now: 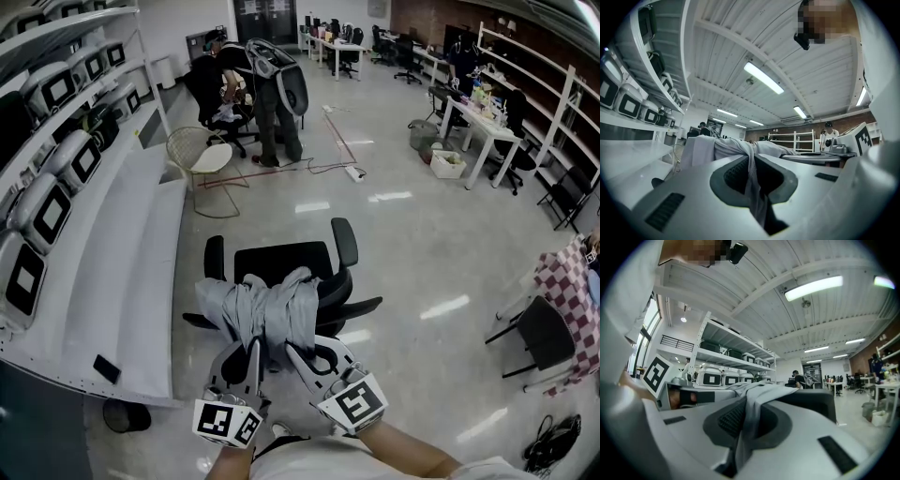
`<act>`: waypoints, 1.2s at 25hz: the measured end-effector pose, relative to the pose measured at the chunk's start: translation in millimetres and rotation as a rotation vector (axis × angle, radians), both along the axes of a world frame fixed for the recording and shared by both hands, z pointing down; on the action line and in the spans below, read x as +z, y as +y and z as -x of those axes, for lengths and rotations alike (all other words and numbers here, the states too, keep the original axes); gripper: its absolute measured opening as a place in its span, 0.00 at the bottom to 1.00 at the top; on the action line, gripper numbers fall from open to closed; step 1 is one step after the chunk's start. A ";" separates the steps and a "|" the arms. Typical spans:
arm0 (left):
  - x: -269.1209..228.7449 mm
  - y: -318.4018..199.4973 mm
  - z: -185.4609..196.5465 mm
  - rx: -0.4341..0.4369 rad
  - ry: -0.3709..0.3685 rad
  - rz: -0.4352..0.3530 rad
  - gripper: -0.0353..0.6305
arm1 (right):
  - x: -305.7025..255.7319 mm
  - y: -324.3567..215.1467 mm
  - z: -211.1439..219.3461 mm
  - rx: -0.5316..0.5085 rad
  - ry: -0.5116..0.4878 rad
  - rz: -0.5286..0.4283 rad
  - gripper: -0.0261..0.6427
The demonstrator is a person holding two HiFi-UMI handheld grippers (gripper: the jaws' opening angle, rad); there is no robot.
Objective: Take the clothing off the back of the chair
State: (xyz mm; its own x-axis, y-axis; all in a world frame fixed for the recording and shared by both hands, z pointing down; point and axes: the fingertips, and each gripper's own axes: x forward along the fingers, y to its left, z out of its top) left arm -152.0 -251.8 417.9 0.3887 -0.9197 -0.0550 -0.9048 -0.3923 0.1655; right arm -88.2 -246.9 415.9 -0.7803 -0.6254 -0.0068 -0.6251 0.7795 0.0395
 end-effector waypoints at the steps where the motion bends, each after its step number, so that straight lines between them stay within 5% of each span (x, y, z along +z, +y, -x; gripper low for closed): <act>1: -0.3 2.0 -0.9 -0.005 -0.001 0.000 0.09 | -1.2 2.5 -0.1 -0.009 -0.004 -0.002 0.08; 30: 7.9 61.6 -59.9 -0.160 -0.004 0.005 0.09 | -4.1 56.0 -38.4 -0.271 -0.135 0.021 0.08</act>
